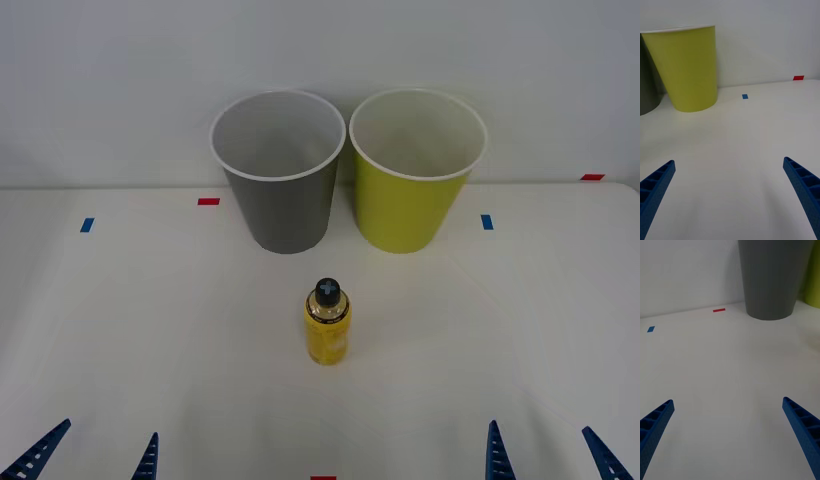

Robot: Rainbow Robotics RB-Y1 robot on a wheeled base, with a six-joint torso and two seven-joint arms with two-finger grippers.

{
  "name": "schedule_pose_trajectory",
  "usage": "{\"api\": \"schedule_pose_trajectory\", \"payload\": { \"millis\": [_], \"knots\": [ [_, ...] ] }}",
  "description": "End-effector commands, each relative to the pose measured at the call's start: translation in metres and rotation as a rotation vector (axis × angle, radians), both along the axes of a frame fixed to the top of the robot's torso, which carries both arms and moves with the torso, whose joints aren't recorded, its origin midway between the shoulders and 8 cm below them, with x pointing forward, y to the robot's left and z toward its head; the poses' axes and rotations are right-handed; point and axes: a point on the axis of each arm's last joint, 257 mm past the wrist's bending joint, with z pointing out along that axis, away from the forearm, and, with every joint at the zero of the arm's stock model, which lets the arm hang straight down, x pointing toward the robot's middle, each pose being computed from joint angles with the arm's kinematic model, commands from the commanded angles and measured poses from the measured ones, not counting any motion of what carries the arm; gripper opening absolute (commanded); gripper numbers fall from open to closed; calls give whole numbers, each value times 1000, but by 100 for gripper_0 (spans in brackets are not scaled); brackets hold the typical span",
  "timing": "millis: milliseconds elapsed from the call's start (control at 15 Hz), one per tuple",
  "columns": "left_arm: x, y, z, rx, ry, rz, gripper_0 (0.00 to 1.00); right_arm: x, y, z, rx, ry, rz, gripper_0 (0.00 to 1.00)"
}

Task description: Put cans in the gray bin and PET bottles in the light green bin.

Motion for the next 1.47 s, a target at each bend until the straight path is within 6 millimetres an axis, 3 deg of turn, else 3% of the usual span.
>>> {"api": "schedule_pose_trajectory", "payload": {
  "millis": [67, 600, 667, 1000, 1333, 1467],
  "knots": [
    [0, 0, 0, 0, 0, 0, 100, 0, 0, 0, 0, 0, 0, 100],
    [0, 0, 0, 0, 0, 0, 100, 0, 0, 0, 0, 0, 0, 100],
    [-3, -2, -16, -3, 28, -5, 100, 0, 0, 0, 0, 0, 0, 100],
    [12, -15, -3, -24, -31, -84, 100, 0, 0, 0, 0, 0, 0, 100],
    [37, -53, -12, -54, -91, -234, 100, 0, 0, 0, 0, 0, 0, 100],
    [49, -63, -7, -73, -109, -266, 100, 0, 0, 0, 0, 0, 0, 100]
  ]
}}
